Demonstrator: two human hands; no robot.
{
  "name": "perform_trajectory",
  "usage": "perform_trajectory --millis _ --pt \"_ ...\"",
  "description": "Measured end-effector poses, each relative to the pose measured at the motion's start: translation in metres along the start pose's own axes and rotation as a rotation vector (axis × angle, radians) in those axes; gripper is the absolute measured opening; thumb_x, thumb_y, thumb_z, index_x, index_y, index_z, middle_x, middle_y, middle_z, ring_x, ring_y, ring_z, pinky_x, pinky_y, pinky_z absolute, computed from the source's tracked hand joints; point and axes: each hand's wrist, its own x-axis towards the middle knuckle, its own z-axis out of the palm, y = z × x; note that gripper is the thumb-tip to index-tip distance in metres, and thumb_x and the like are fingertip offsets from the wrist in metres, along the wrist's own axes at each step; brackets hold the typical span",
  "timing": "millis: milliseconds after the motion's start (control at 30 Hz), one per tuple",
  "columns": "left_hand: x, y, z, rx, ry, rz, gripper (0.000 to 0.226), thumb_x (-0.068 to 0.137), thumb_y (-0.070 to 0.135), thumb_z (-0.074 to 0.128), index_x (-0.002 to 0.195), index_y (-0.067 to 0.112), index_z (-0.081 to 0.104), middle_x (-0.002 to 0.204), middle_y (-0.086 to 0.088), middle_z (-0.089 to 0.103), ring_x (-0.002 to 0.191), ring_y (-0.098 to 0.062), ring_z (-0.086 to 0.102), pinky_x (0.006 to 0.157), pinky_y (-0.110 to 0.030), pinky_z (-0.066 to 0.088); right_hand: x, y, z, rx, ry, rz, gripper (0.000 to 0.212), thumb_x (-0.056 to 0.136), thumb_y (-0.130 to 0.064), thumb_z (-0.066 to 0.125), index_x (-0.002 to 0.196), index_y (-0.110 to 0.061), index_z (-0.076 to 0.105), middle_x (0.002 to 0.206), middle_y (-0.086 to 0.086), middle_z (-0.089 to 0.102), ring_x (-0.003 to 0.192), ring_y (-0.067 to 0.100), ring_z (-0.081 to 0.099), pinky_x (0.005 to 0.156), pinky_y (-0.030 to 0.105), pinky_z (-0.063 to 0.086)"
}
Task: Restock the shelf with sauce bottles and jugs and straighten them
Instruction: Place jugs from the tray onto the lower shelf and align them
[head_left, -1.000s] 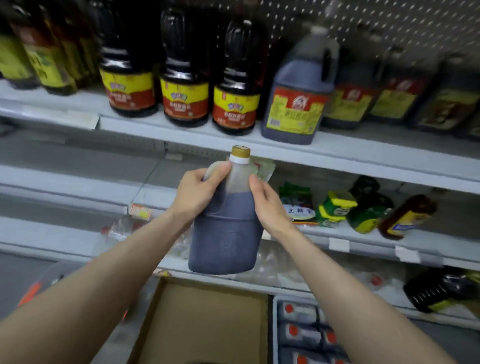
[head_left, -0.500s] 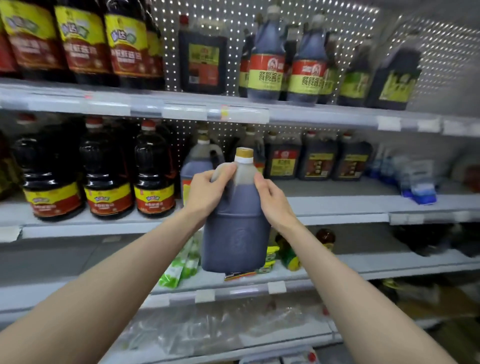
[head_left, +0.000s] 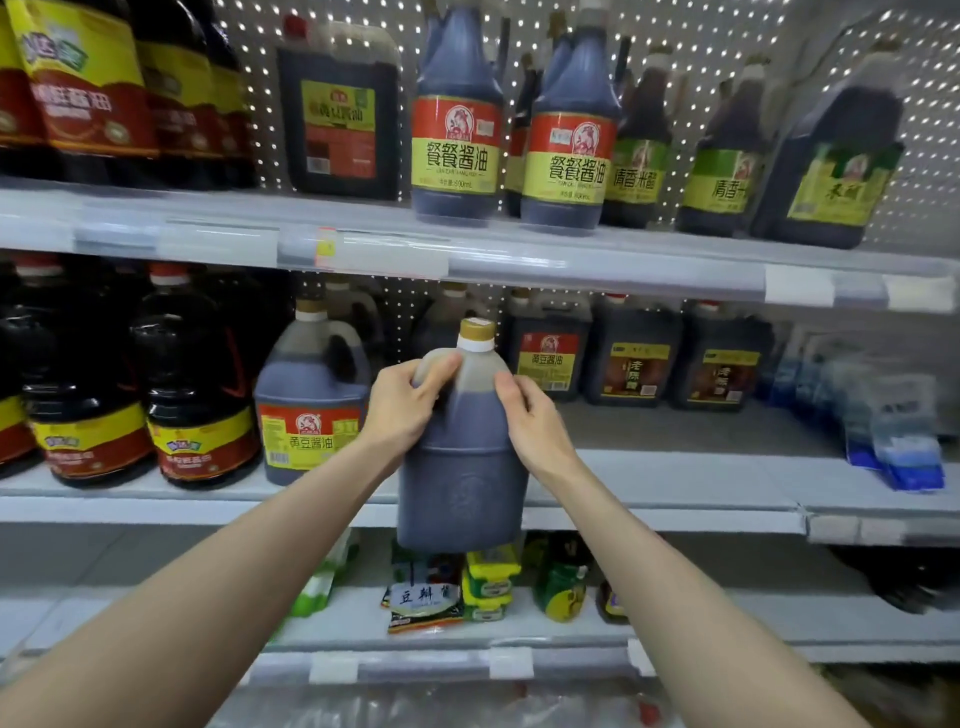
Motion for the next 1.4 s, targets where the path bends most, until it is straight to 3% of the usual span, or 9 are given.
perform_trajectory --millis 133,267,500,667,800,967,1067,1267,1400 --pt "0.023 -0.012 0.018 0.021 0.042 -0.017 0.072 0.069 0.076 0.057 0.092 0.009 0.072 0.093 -0.019 0.071 0.078 -0.011 0.056 0.081 -0.049 0.052 0.037 0.022 -0.004 0.013 -0.038 -0.008 0.048 0.093 -0.062 0.039 0.115 -0.023 0.057 0.113 -0.001 0.063 0.105 0.015 0.058 0.092 0.036 0.047" --pt "0.041 -0.021 0.024 0.085 0.092 -0.002 0.067 0.077 0.063 0.058 0.073 -0.004 0.061 0.066 -0.003 0.053 0.068 -0.009 0.043 0.061 -0.033 0.039 0.06 0.036 0.001 0.036 -0.064 0.0 0.05 0.094 -0.059 0.04 0.114 -0.018 0.058 0.114 0.002 0.064 0.106 0.017 0.058 0.09 0.035 0.046" --pt "0.071 -0.039 0.019 0.221 0.182 0.02 0.046 0.091 0.033 0.062 0.055 0.01 0.043 0.054 0.0 0.037 0.052 -0.005 0.032 0.05 -0.025 0.029 0.087 0.039 0.016 0.025 -0.063 -0.01 0.057 0.095 -0.056 0.041 0.132 -0.015 0.052 0.125 0.008 0.062 0.116 0.022 0.056 0.089 0.028 0.041" --pt "0.078 -0.047 0.016 0.155 0.17 0.05 0.019 0.093 0.026 0.06 0.085 0.01 0.067 0.08 0.0 0.067 0.063 0.011 0.054 0.064 -0.014 0.044 0.102 0.044 0.026 -0.005 -0.055 -0.018 0.053 0.096 -0.052 0.042 0.138 -0.02 0.048 0.125 0.012 0.063 0.117 0.028 0.056 0.088 0.028 0.041" --pt "0.082 -0.054 0.012 0.103 0.175 0.049 0.014 0.094 0.023 0.058 0.094 0.013 0.068 0.088 0.001 0.068 0.075 0.005 0.058 0.067 -0.008 0.044 0.105 0.045 0.035 0.034 -0.055 0.002 0.053 0.096 -0.053 0.041 0.137 -0.021 0.049 0.127 0.008 0.062 0.118 0.026 0.054 0.088 0.026 0.038" --pt "0.085 -0.065 0.008 0.069 0.117 -0.015 0.013 0.097 0.027 0.054 0.098 0.02 0.064 0.094 0.003 0.069 0.089 -0.007 0.061 0.081 -0.022 0.047 0.104 0.041 0.036 0.059 -0.065 0.043 0.052 0.097 -0.051 0.04 0.14 -0.022 0.046 0.131 0.004 0.059 0.121 0.022 0.052 0.087 0.02 0.033" --pt "0.078 -0.063 0.007 0.076 0.13 -0.005 0.014 0.099 0.027 0.051 0.102 0.015 0.058 0.095 0.001 0.065 0.092 -0.01 0.057 0.078 -0.017 0.043 0.101 0.039 0.036 0.045 -0.068 0.052 0.055 0.097 -0.053 0.037 0.144 -0.023 0.041 0.135 0.004 0.056 0.124 0.023 0.05 0.091 0.022 0.033" --pt "0.056 -0.067 0.001 0.056 0.081 -0.165 0.033 0.103 0.035 0.036 0.106 0.011 0.058 0.106 -0.004 0.061 0.101 -0.015 0.054 0.087 -0.026 0.037 0.058 0.043 0.042 0.069 -0.049 0.108 0.062 0.099 -0.053 0.032 0.153 -0.028 0.016 0.159 -0.003 0.02 0.146 0.017 0.02 0.119 0.038 0.019" --pt "0.049 -0.067 -0.009 0.058 -0.011 -0.208 0.043 0.103 0.04 0.032 0.129 0.013 0.054 0.129 0.002 0.056 0.12 -0.011 0.048 0.1 -0.026 0.034 0.023 0.036 0.05 0.164 -0.058 0.142 0.058 0.101 -0.05 0.027 0.153 -0.035 0.006 0.161 -0.009 -0.008 0.148 0.009 -0.001 0.115 0.027 0.005"
